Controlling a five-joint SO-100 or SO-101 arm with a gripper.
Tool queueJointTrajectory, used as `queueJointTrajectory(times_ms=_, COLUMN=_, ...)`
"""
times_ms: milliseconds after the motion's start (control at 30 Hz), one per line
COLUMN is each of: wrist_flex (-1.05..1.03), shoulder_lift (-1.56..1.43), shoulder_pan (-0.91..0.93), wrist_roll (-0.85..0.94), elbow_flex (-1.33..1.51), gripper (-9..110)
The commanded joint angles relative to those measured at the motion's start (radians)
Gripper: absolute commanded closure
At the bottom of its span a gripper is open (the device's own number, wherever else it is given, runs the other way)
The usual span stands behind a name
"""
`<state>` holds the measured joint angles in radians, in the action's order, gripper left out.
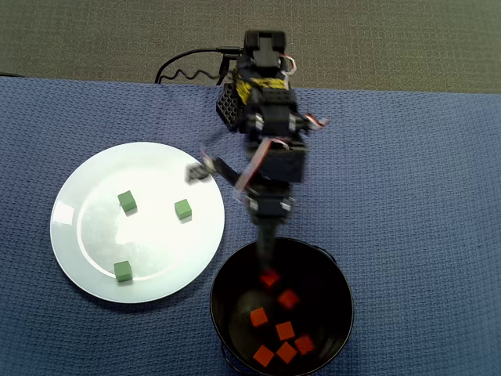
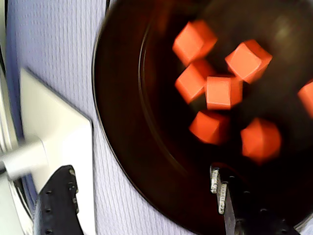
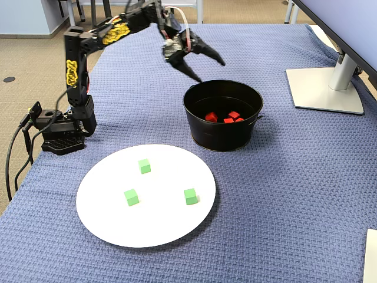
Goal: Pick up the red cubes from the white plate and place them in the black recipient
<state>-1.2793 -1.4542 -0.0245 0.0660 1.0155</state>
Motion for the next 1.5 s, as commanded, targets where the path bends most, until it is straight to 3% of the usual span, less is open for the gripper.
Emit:
queueJointTrajectory(times_ms=0, wrist_flex=-0.014, shoulder_lift=-0.167, shoulder_pan=0.144, wrist_roll=0.057, elbow_flex=0.091, gripper=78)
queueJointTrajectory(times_ms=300, wrist_flex=0.087, shoulder_lift=-0.282, shoulder_pan=0.374, wrist_roll=0.152, elbow_flex=0.44, gripper=79)
queueJointTrajectory(times_ms=567, wrist_flex=0.219, shoulder_lift=-0.508, shoulder_pan=0.463, wrist_roll=0.209, elbow_flex=0.813, gripper=80)
queueJointTrajectory(times_ms=1133, wrist_flex=0.279, shoulder_lift=-0.847, shoulder_pan=0.41, wrist_roll=0.167, elbow_flex=1.264, gripper=81)
queueJointTrajectory(times_ms=1467, wrist_flex=0.135, shoulder_lift=-1.192, shoulder_pan=0.264, wrist_roll=0.169, elbow_flex=1.468, gripper=82)
